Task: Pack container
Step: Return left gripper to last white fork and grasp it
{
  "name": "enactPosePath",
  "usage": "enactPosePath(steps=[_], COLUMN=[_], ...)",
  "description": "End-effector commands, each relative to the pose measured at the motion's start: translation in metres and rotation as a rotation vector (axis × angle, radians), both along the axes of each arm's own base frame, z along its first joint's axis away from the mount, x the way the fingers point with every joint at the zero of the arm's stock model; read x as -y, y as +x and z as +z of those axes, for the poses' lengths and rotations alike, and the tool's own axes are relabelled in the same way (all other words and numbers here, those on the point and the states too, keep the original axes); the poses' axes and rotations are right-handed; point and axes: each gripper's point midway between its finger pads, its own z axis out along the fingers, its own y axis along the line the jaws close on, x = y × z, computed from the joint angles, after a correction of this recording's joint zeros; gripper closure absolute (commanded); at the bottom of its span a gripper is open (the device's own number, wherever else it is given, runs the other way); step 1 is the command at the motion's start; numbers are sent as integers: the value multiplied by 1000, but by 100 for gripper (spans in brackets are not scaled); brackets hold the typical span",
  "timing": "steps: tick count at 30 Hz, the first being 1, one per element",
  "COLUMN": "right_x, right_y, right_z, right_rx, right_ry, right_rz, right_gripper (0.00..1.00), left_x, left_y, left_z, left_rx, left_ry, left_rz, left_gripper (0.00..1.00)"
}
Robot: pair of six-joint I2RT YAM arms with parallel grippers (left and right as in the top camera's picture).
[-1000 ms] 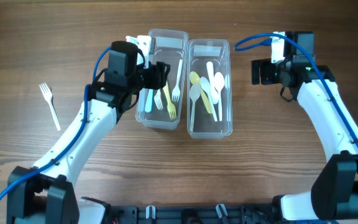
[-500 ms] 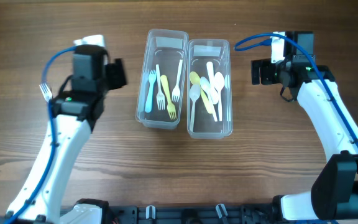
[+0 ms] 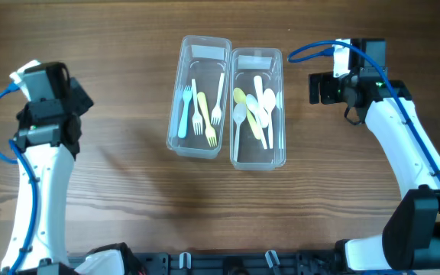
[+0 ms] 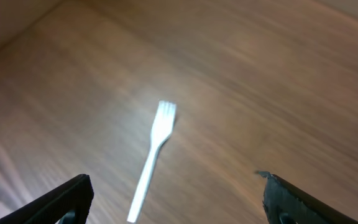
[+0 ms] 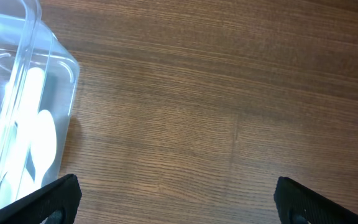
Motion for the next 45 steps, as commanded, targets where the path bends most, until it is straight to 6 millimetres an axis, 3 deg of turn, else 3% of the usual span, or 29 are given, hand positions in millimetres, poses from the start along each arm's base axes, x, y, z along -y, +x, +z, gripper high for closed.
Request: enactPosePath(steps=[1, 6, 11, 15, 18, 26, 31, 42, 45], right_x=[3, 3, 3, 3, 3, 3, 3, 3, 3], right_y=[1, 1, 1, 1, 1, 1, 1, 1, 1], right_z=[3, 3, 3, 3, 3, 3, 3, 3, 3], right_rx=[10, 10, 10, 10, 11, 11, 10, 10, 10], right_ry=[-19, -19, -19, -19, -19, -19, -19, -19, -19], right_rz=[-2, -2, -1, -2, -2, -2, -1, -2, -2], right_gripper=[0, 0, 0, 0, 0, 0, 0, 0, 0], left_x=[-20, -33, -44, -36, -31, -36, -29, -20, -26], left_y=[-4, -6, -9, -3, 5, 21, 29, 35, 33], left_z=[-23, -68, -125, -165, -182, -184, -187, -188, -188], left_rx=[-50, -164, -293, -333, -339, -326, -316, -269, -267], left_ry=[-30, -71, -112, -217, -260, -207, -224, -307, -310], left_rz=[92, 138, 167, 125, 61, -58, -126, -215, -200], left_gripper=[11, 11, 11, 10, 10, 11, 9, 6, 7])
